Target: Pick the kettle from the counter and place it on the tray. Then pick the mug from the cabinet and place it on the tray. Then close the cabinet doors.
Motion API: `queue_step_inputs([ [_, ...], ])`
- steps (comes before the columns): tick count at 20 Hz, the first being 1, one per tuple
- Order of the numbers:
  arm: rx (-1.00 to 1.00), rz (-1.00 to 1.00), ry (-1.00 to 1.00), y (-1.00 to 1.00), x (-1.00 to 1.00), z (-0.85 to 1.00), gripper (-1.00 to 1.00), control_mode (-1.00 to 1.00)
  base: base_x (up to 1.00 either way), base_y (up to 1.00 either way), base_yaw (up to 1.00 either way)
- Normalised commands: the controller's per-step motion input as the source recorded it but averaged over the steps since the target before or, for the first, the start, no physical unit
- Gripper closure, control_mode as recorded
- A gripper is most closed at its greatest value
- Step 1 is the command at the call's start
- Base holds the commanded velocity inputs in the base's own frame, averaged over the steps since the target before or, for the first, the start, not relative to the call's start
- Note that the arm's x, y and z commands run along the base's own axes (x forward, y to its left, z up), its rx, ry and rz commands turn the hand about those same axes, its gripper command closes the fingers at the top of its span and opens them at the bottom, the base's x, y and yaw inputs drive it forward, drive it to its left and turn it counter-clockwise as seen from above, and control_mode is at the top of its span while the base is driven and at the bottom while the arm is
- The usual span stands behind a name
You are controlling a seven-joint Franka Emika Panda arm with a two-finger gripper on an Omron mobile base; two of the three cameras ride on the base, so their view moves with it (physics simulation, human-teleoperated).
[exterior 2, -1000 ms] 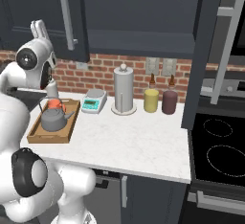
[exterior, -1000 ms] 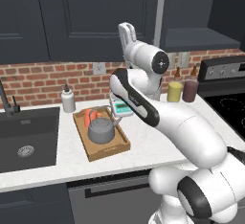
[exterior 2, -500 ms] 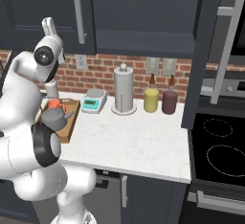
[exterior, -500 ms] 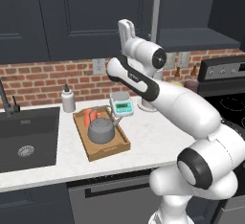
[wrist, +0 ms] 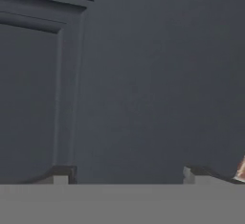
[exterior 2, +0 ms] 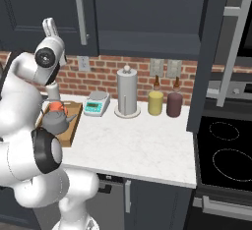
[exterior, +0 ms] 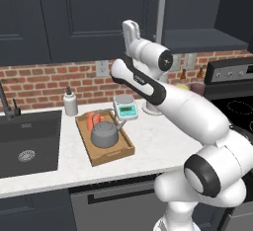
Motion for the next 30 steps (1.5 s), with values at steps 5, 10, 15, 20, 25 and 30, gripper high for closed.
queue_step_inputs([
  [5,0.01,0.00,-0.02,-0.09,-0.34,0.08,-1.00,-1.00,0.00,0.00,0.00],
  [10,0.03,0.00,-0.01,-0.25,-0.64,0.28,-1.00,-1.00,0.00,0.00,0.00],
  [15,0.00,0.00,0.02,-0.45,-0.58,0.32,-1.00,-1.00,0.00,0.00,0.00],
  [20,0.00,0.00,0.09,-0.59,-0.52,0.25,-1.00,-1.00,0.00,0.00,0.00],
  [25,-0.07,0.00,0.09,-0.58,-0.63,-0.07,-1.00,-1.00,0.00,0.00,0.00],
  [30,-0.06,0.00,0.00,-0.58,-0.76,-0.50,-1.00,-1.00,0.00,0.00,0.00],
])
